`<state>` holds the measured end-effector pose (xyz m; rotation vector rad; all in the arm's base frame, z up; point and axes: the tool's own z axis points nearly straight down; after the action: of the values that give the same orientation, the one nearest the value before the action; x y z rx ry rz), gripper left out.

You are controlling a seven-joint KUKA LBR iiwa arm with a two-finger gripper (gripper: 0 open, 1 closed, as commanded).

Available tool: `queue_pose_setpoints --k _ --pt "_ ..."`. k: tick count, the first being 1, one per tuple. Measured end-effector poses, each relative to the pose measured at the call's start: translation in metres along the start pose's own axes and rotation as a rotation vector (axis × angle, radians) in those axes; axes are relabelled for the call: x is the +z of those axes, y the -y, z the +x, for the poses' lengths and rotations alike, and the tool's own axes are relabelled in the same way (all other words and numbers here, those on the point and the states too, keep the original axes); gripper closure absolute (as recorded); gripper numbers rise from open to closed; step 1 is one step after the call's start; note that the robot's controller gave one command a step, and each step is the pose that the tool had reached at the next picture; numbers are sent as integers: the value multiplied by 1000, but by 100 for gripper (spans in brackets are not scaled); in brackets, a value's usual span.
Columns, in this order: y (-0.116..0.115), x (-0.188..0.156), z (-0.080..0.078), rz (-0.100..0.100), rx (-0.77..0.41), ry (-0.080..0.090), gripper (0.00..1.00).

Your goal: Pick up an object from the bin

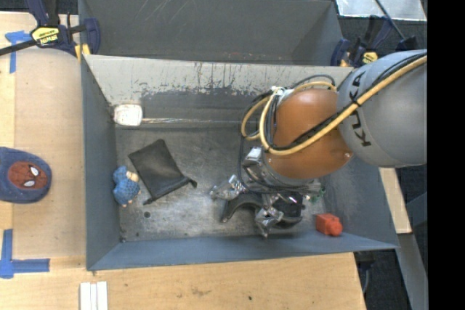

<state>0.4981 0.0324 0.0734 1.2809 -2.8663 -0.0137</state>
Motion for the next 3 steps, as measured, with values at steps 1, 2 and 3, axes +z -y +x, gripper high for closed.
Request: queue_pose_setpoints --k 1,2,3 --pt "38 -49 -6 12 -70 2 0" --pt "37 -15 -21 -21 -241 -41 0" --pt "38 -15 -20 -20 -240 -41 100"
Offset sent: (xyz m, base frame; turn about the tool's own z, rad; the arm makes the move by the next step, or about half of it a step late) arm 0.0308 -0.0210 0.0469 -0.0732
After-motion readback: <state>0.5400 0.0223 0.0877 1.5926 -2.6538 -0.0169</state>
